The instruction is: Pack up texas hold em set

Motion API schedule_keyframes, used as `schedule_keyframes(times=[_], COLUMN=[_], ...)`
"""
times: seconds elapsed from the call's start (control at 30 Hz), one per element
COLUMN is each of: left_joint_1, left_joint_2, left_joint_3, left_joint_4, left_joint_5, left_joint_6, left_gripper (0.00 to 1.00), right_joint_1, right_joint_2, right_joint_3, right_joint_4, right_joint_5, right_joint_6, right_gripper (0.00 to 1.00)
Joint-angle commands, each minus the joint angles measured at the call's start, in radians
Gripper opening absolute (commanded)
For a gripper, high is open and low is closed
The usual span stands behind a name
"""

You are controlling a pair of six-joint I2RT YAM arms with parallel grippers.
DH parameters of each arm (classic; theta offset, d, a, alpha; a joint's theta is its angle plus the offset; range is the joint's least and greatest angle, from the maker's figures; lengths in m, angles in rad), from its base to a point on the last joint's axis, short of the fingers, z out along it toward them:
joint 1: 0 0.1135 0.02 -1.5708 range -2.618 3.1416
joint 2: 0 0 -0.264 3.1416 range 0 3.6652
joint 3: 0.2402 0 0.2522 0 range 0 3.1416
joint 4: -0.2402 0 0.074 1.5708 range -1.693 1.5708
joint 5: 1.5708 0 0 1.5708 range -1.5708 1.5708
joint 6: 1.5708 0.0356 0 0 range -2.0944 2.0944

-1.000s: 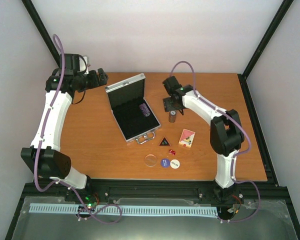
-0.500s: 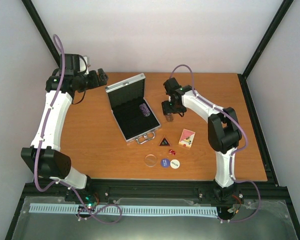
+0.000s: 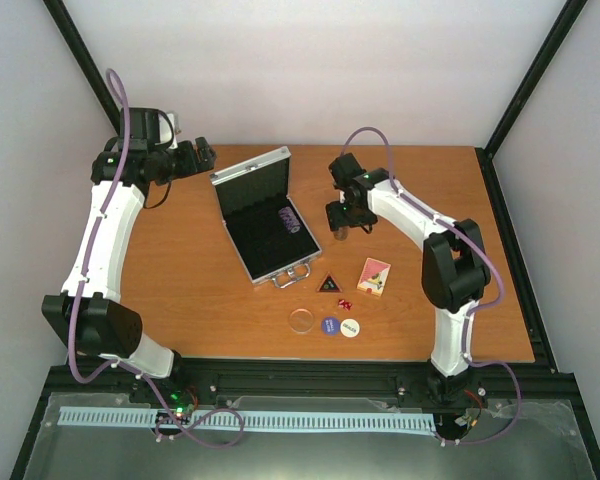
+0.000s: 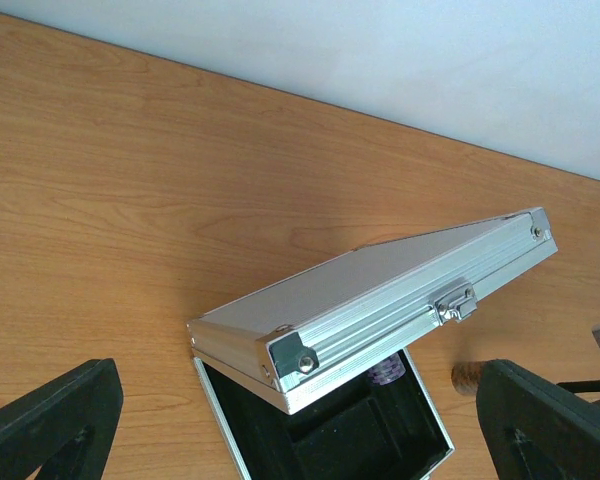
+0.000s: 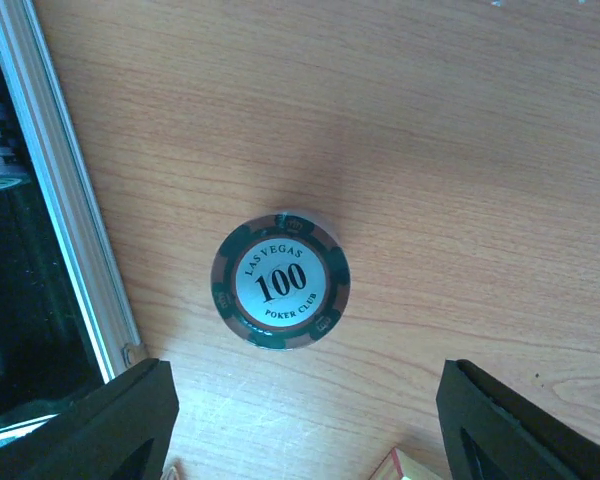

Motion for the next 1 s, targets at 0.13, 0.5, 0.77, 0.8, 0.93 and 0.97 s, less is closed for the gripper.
schedule_keyframes(times=[0.13, 0.5, 0.77, 0.8, 0.93, 0.97], left_joint_1=[-0.003, -0.002, -0.002, -0.003, -0.002, -0.002], left_joint_2=[0.014, 0.017, 0.031, 0.037, 0.045, 0.046], left_joint_3=[0.035, 0.046, 0.065, 0.069, 0.074, 0.074], left_joint_4=[-0.001, -0.018, -0.039, -0.042, -0.045, -0.044], left_joint_5=[0.004, -0.004, -0.014, -0.014, -0.01, -0.008], left_joint_6=[-0.013, 0.006, 0.028, 0.029, 0.03, 0.029], left_gripper=[1.0, 1.0, 1.0, 1.0, 1.0, 1.0], right_joint_1=[0.01, 0.011, 0.01, 0.011, 0.011, 0.01], right_joint_2=[0.026, 0.165, 0.184, 0.183, 0.191, 0.195], right_joint_3=[0.047, 0.162, 0.167, 0.168, 0.166, 0.166], right_joint_4=[-0.036, -0.065, -0.068, -0.068, -0.069, -0.07], right_joint_5=[-0.013, -0.022, -0.019, -0.019, -0.017, -0.017], right_joint_6=[-0.034, -0.049, -0.03, -0.029, -0.033, -0.033], right_gripper=[0.75, 0.74, 0.62, 0.6, 0.57, 0.55])
